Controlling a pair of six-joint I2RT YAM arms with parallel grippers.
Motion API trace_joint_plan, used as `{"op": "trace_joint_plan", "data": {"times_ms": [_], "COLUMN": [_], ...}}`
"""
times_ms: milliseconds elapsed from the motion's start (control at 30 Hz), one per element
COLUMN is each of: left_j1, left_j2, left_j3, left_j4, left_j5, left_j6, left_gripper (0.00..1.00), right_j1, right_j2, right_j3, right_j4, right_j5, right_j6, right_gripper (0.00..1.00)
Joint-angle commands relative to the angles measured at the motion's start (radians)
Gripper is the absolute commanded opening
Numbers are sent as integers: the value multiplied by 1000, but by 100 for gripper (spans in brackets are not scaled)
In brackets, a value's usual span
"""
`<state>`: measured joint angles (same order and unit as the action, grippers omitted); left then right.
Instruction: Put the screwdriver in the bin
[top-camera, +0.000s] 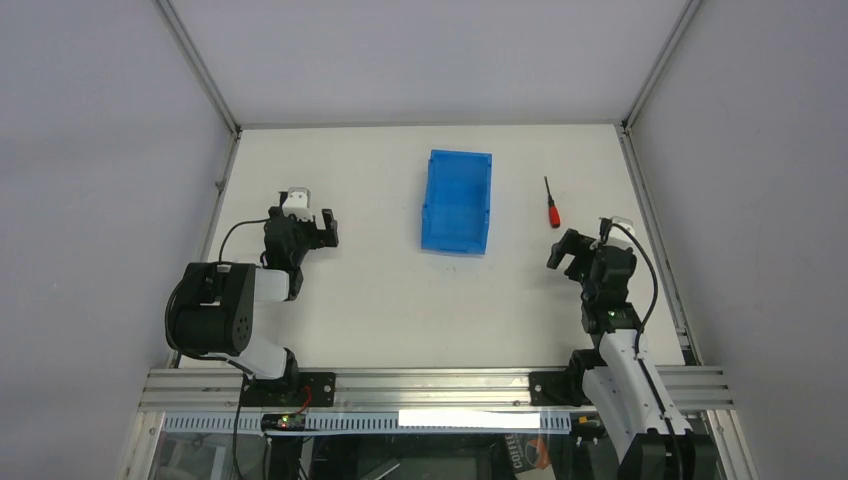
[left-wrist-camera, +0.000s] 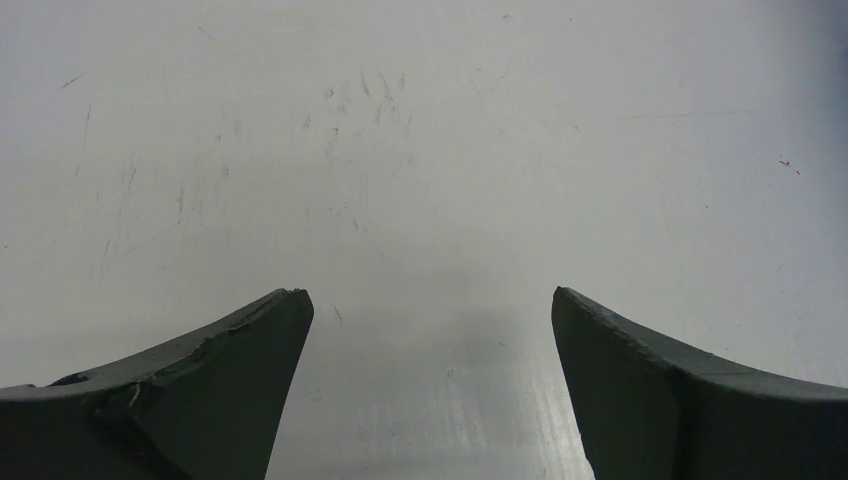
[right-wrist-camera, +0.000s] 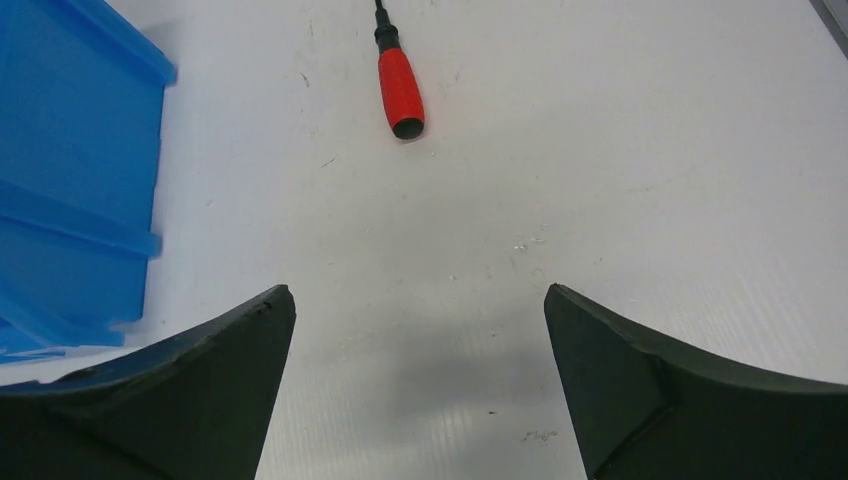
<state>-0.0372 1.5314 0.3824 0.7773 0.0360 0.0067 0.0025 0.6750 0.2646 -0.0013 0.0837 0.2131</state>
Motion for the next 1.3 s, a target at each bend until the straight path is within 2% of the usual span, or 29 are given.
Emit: {"op": "trace_joint_plan", "data": {"times_ms": [0, 267, 367, 500, 633, 800, 967, 1167, 1233, 1267], "left_j1": [7, 6, 6, 6, 6, 6, 6, 6, 5, 6], "left_j2": [-24, -25, -24, -25, -24, -25, -24, -25, -25, -24], "left_j3": [-2, -2, -2, -2, -2, -1, -1, -2, -2, -1], "left_j4": [30, 30, 30, 30, 30, 31, 29, 30, 30, 30], "left_j5": [20, 21, 21, 21, 21, 20, 21, 21, 21, 21], "left_j6": [-19, -19, -19, -19, -20, -20, -19, -19, -20, -19], "left_gripper": [99, 99, 99, 99, 99, 99, 99, 99, 99, 99], "right_j1": [1, 0, 1, 1, 1, 0, 1, 0, 1, 1], "right_j2": [-35, 30, 102, 333, 664, 978, 1196, 1360, 1383, 1391], "right_j3": [46, 95, 242, 512, 812, 1068, 1209, 1285, 1281, 1279], "right_j4": [25, 43, -101, -319, -546, -663, -717, -744, -735, -732], "right_j5": [44, -24, 11, 16, -3, -3, -31, -33, -26, -28], "right_j6": [30, 43, 38, 0, -72, -133, -181, -199, -200, -200], "right_gripper": [99, 99, 99, 99, 99, 97, 93, 83, 77, 70]}}
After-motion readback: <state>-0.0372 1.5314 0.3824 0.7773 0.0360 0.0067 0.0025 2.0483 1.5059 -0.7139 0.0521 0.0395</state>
